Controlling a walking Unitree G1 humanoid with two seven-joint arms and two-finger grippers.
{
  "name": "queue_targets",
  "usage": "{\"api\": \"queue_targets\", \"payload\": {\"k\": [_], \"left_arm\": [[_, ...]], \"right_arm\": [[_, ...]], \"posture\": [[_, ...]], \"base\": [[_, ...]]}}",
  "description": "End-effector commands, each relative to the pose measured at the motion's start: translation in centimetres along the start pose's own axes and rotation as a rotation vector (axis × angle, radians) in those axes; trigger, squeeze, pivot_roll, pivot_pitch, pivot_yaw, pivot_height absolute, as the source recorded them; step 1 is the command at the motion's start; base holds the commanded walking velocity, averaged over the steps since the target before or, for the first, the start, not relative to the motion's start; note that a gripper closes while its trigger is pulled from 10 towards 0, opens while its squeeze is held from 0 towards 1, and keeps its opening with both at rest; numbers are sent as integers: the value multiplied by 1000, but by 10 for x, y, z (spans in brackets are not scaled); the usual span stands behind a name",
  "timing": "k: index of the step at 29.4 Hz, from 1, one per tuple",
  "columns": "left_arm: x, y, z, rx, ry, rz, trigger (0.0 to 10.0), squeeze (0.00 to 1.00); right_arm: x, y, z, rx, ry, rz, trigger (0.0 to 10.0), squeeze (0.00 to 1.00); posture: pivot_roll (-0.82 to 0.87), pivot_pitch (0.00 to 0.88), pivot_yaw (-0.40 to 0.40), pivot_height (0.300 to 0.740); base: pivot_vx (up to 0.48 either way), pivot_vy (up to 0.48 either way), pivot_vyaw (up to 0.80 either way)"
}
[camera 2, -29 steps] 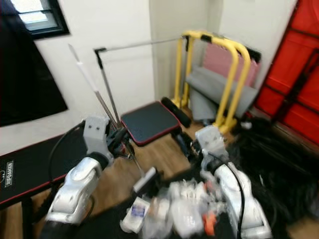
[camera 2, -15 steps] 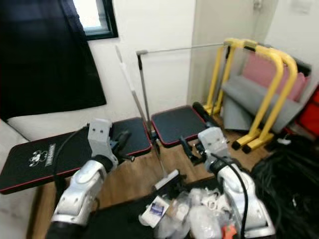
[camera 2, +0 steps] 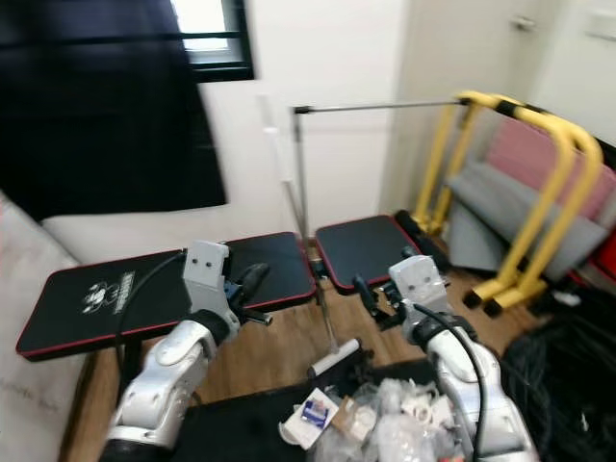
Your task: Sweep floor
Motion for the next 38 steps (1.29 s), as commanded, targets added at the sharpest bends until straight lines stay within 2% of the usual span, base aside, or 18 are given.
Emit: {"api": "queue_targets", "payload": {"k": [1, 4, 13, 18, 20, 26, 31, 34, 38], "left_arm": [[14, 3, 3, 9, -18, -50, 10000, 0], [15, 3, 3, 9, -16, -53, 10000, 0], [15, 1, 4, 9, -11, -61, 10000, 0], [16, 1, 5, 7, -6, -72, 10000, 0], [17, 1, 6, 6, 2, -85, 10000, 0], [24, -1, 10, 13, 24, -128, 10000, 0], [30, -4, 15, 25, 21, -167, 10000, 0], [38, -12, 18, 27, 29, -213, 10000, 0], [40, -15, 19, 28, 30, -228, 10000, 0]], "right_arm": [[6, -5, -9, -40, -7, -9, 10000, 0], [5, -6, -10, -44, -13, -2, 10000, 0], [5, -6, -8, -32, 7, -12, 10000, 0], [11, -6, -6, -38, 38, -35, 10000, 0], [15, -4, -6, -67, 73, -55, 10000, 0], [18, 1, -1, -130, 68, -49, 10000, 0], [19, 8, 1, -185, 93, -74, 10000, 0], [23, 12, -2, -242, 161, -130, 10000, 0], [23, 14, -2, -260, 178, -142, 10000, 0]], "posture": [[-146, 0, -101, 740], [-146, 0, -100, 740], [-147, 0, -100, 740], [-147, 0, -100, 740], [-147, 0, -99, 740], [-141, 3, -109, 740], [-135, 28, -117, 740], [-132, 71, -126, 740], [-129, 80, -129, 740]], "base": [[364, 0, 0], [371, 0, 800], [382, 0, 0], [381, 0, 0], [382, 0, 0], [357, 0, 0], [0, 0, 0], [0, 0, 0], [0, 0, 0]]}}
Point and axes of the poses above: a point about 5 cm out from each wrist's last joint towards the gripper, its own y axis pointing out of the wrist towards the gripper, its own z axis along the axis of the wrist's last joint, x = y × z, the point moved 4 cm from there along y, pointing out of the wrist towards the gripper, and after that the axes turned 3 degrees about y, right-handed, at the moved point
